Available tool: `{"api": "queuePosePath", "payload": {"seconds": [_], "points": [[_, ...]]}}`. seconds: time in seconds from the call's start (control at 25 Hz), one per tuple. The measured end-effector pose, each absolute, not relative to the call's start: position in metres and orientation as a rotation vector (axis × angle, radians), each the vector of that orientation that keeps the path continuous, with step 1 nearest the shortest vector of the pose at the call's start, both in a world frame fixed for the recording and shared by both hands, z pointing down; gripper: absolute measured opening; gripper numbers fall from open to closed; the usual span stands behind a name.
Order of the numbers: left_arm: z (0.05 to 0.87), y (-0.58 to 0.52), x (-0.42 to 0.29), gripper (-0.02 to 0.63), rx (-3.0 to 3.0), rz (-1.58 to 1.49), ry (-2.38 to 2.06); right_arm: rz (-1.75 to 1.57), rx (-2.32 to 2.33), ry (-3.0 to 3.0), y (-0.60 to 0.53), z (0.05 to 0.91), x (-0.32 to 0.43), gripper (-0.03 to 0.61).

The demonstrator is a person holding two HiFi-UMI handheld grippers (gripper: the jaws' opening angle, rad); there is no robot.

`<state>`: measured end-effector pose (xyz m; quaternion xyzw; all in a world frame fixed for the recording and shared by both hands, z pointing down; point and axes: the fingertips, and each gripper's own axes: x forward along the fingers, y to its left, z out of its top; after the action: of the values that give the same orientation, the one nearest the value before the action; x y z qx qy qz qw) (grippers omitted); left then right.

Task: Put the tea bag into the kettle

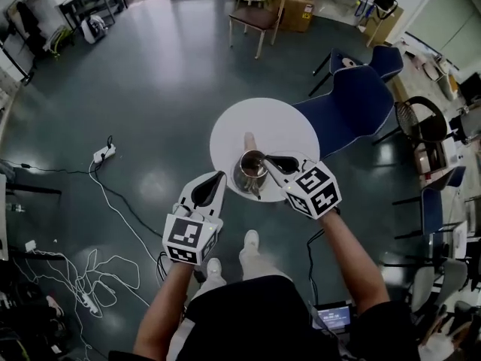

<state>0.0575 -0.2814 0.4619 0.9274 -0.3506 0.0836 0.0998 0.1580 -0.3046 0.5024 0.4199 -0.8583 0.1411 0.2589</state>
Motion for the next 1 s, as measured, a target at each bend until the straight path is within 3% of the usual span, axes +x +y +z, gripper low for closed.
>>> {"api": "queuePosePath", "payload": {"seconds": [1.0], "points": [[0.376, -0.166, 0.031, 0.015, 2.999, 0.154, -0.708, 0.229, 1.650, -2.397, -0.169, 0.404, 0.107, 0.017]]}}
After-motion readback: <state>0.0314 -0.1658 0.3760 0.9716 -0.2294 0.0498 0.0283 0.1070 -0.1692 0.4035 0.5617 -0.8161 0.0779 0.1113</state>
